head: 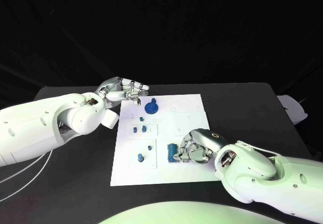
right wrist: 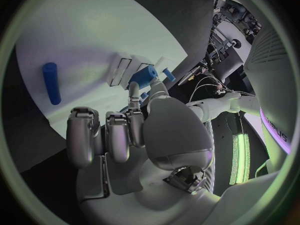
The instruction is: Assemble the parts on the task board
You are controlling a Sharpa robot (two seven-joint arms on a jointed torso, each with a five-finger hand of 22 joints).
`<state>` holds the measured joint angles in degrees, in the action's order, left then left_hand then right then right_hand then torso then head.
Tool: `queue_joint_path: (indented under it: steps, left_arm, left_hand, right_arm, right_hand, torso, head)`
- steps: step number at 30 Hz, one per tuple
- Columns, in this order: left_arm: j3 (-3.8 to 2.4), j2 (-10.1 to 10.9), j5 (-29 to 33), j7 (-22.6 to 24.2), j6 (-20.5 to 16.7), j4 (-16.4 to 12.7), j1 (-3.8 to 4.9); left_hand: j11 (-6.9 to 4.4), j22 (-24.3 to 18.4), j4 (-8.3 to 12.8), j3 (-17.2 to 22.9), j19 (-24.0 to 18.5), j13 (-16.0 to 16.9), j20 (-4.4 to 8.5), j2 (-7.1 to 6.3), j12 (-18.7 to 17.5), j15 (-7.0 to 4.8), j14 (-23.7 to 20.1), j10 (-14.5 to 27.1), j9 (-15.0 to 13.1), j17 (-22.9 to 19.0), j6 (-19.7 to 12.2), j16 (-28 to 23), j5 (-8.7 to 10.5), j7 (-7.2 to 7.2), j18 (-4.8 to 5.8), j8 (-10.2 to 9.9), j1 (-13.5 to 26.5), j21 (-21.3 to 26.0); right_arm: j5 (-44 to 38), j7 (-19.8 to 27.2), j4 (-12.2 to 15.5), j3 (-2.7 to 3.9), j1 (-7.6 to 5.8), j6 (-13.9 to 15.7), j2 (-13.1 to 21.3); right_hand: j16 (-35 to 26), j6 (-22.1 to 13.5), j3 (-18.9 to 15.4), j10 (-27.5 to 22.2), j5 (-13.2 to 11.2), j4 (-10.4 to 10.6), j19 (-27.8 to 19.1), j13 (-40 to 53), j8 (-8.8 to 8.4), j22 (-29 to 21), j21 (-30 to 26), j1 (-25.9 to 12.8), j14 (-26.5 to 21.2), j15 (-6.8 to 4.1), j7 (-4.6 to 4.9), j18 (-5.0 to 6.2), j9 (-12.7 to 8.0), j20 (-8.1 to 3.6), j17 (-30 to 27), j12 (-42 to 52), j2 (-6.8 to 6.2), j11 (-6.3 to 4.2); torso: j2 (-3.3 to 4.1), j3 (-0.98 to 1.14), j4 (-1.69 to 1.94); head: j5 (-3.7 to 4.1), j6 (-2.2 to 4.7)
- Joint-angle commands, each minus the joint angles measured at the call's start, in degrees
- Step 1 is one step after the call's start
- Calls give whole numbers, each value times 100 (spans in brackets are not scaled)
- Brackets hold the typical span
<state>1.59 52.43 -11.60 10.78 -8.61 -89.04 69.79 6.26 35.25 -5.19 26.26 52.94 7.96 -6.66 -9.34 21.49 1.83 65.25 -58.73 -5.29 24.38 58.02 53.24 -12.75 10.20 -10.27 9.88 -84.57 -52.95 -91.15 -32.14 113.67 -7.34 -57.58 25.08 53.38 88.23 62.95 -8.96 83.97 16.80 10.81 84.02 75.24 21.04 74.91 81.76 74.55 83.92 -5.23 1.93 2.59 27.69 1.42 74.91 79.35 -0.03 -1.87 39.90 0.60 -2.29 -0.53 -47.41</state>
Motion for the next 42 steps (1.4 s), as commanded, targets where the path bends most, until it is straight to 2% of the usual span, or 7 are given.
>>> queue_joint_path:
  steps: [1,12,18,31,42]
  left_arm:
    - [-3,-5,22,21,99,-11,2]
    - [-2,5,22,19,105,-13,2]
    - [-2,4,22,20,106,-15,2]
    - [-2,11,22,17,113,-11,2]
    - [-2,6,22,12,115,-5,2]
  left_hand:
    - [-4,-7,8,-41,-30,6,-27,49,30,-12,-34,29,9,-9,-23,-32,3,-3,-33,14,3,23]
    - [-4,-7,8,-41,-30,6,-27,49,30,-12,-34,29,9,-9,-23,-32,3,-3,-33,14,3,23]
    - [-4,-7,8,-41,-30,6,-27,49,30,-12,-34,29,9,-9,-23,-32,3,-3,-33,14,3,23]
    - [-4,-7,8,-41,-30,6,-27,49,30,-12,-34,29,9,-9,-23,-32,3,-3,-33,14,3,23]
    - [-4,-7,8,-41,-30,6,-27,49,30,-12,-34,29,9,-9,-23,-32,3,-3,-33,14,3,23]
  right_arm:
    - [-86,-73,-42,-16,16,-199,23]
    - [-114,-65,34,-17,17,-231,113]
    - [-112,-60,37,-17,18,-244,101]
    - [-4,59,176,-17,18,-172,95]
    - [-52,9,26,-16,18,-103,46]
  right_hand:
    - [24,7,61,113,-258,-35,294,702,-41,1284,-25,315,539,-33,-33,-89,4,-47,1180,-28,208,-46]
    - [24,11,127,119,-306,-88,296,716,-48,1286,-20,410,539,-35,-39,-90,1,-47,1181,-15,180,-51]
    - [24,12,127,121,-305,-86,294,717,-48,1284,-26,406,539,-35,-36,-89,1,-47,1181,-13,176,-50]
    - [29,50,116,156,-328,-21,301,765,-36,1289,-8,306,541,-32,-31,-93,6,-46,1192,51,110,-45]
    - [34,74,153,175,-295,31,308,791,-26,1294,9,263,544,-35,-43,-96,12,-47,1202,85,142,-52]
  torso:
    - [-2,2,-2]
    - [-1,7,-3]
    - [1,2,0]
    - [0,4,-1]
    - [2,5,1]
  head:
    - [7,-2]
    - [0,-6]
    - [11,-7]
    - [-3,-20]
    - [4,-17]
